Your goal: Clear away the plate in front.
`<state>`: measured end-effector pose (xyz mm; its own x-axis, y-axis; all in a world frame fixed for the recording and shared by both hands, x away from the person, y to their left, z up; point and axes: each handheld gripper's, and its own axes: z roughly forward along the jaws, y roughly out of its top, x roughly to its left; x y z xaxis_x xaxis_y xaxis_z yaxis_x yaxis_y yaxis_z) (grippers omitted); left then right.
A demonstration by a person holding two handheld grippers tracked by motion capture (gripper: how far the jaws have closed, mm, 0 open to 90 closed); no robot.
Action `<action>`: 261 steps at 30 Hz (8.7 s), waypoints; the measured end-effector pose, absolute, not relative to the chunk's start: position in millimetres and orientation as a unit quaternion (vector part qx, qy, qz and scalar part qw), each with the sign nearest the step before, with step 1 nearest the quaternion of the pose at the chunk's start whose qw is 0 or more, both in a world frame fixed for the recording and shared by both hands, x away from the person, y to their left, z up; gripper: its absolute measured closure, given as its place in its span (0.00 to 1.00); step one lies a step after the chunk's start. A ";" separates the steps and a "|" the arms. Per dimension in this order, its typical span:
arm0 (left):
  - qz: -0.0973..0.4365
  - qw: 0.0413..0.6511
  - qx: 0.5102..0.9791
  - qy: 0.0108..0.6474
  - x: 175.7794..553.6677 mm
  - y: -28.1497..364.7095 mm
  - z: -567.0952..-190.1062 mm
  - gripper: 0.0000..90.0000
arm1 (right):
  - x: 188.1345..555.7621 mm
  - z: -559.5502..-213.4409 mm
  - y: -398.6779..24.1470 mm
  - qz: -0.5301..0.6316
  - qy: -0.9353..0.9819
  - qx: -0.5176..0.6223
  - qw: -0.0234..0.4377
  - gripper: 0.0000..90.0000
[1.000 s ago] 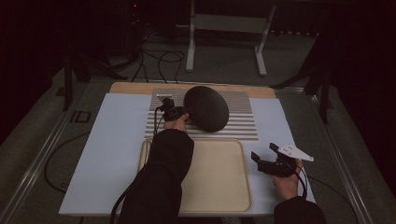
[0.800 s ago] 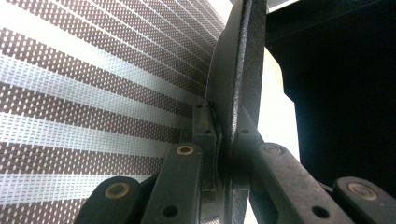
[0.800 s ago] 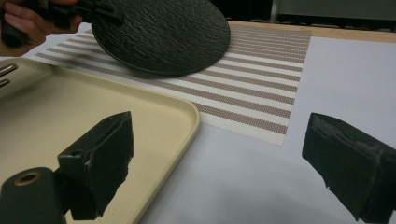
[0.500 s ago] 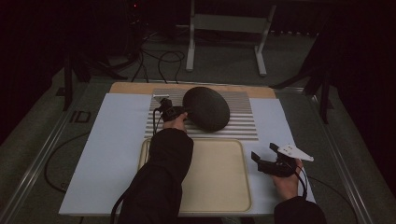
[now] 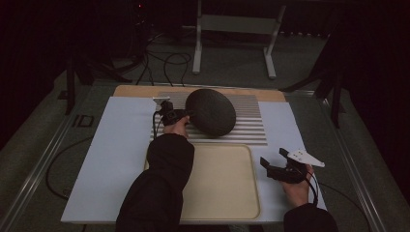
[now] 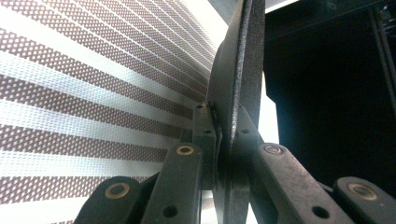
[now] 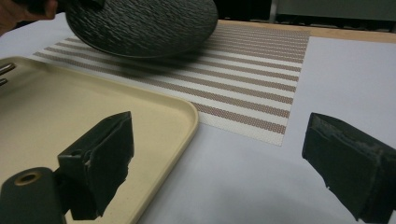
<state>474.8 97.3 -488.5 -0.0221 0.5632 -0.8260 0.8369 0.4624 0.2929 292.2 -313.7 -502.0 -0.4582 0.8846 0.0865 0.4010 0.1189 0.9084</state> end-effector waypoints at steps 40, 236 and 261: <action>-0.157 0.497 0.525 0.672 428.0 140.4 -481.2 0.95 | 292.3 -502.1 -312.4 0.479 0.705 0.457 0.254 0.10; -0.060 0.352 0.740 0.570 308.5 157.0 -506.0 0.68 | 293.0 -503.2 -309.6 0.471 0.708 0.461 0.255 0.10; 0.025 0.422 0.758 0.497 324.4 158.7 -479.0 0.06 | 292.6 -503.1 -309.6 0.471 0.709 0.460 0.254 0.10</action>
<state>324.4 158.7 -479.0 0.5043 0.7750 -0.3808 0.7324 -0.1501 0.6641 292.6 -309.6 -503.1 -0.4480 0.8910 0.0729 0.4128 0.1338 0.9009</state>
